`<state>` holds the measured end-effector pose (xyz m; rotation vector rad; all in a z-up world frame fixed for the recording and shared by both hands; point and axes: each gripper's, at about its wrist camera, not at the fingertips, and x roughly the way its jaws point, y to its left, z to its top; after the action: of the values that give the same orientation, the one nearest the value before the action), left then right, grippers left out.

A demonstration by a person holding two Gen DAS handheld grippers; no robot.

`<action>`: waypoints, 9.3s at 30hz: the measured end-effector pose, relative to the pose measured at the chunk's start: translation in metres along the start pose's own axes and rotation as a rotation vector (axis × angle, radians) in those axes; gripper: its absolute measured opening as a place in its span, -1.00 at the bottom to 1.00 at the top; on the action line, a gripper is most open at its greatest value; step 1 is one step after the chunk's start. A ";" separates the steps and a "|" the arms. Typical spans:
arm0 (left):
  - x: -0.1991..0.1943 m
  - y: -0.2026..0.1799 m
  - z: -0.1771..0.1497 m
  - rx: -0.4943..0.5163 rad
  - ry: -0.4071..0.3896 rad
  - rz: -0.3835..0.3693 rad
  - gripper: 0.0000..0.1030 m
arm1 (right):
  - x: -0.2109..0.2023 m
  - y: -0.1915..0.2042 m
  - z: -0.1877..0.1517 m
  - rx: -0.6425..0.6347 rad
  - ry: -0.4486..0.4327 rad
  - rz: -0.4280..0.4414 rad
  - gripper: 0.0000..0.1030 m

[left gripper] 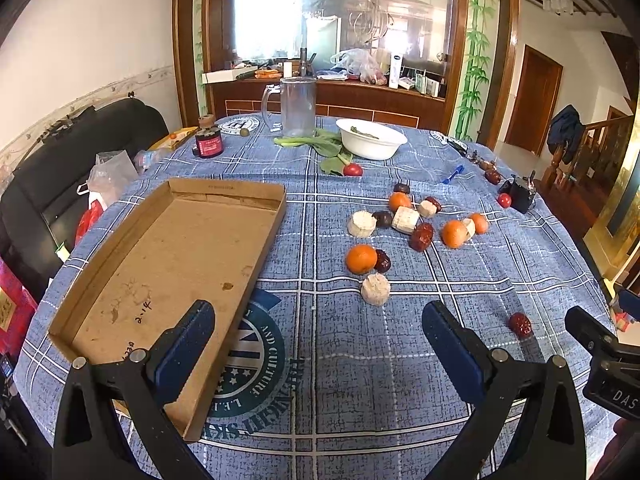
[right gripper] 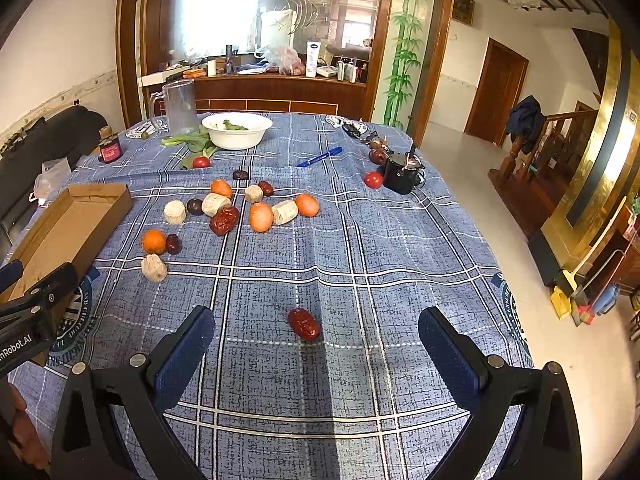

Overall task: Organize fruits
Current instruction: 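Grasp the red date on the tablecloth with the right tool, then grasp the white yam piece with the left tool while the right tool holds the date, then carry the yam piece and the date over the cardboard tray with both tools, then open both tools to drop the yam piece and date into the tray, then grasp an orange with the right tool while the left tool grasps another orange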

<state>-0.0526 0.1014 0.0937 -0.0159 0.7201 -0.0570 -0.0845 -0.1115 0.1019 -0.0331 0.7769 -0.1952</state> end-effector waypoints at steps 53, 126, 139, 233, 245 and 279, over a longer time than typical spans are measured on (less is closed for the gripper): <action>-0.001 -0.012 -0.002 -0.008 0.002 0.016 1.00 | 0.018 -0.014 -0.005 0.021 0.042 0.031 0.99; 0.103 -0.042 0.001 -0.104 0.368 -0.113 -0.46 | 0.084 -0.034 -0.023 -0.055 0.204 0.472 -0.55; 0.038 -0.009 0.009 -0.049 0.263 -0.141 -0.46 | 0.068 0.009 -0.007 -0.086 0.173 0.471 -0.55; 0.091 -0.022 0.020 0.026 0.333 0.042 0.44 | 0.151 -0.015 0.057 0.034 0.193 0.472 0.05; 0.110 -0.022 0.033 0.064 0.329 -0.019 0.44 | 0.212 0.029 0.083 0.031 0.226 0.497 -0.15; 0.110 -0.025 0.001 0.037 0.366 -0.260 -0.46 | 0.142 0.004 0.039 -0.057 0.187 0.444 -0.40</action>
<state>0.0296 0.0705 0.0228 -0.0644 1.0799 -0.3285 0.0423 -0.1355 0.0314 0.1051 0.9554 0.2490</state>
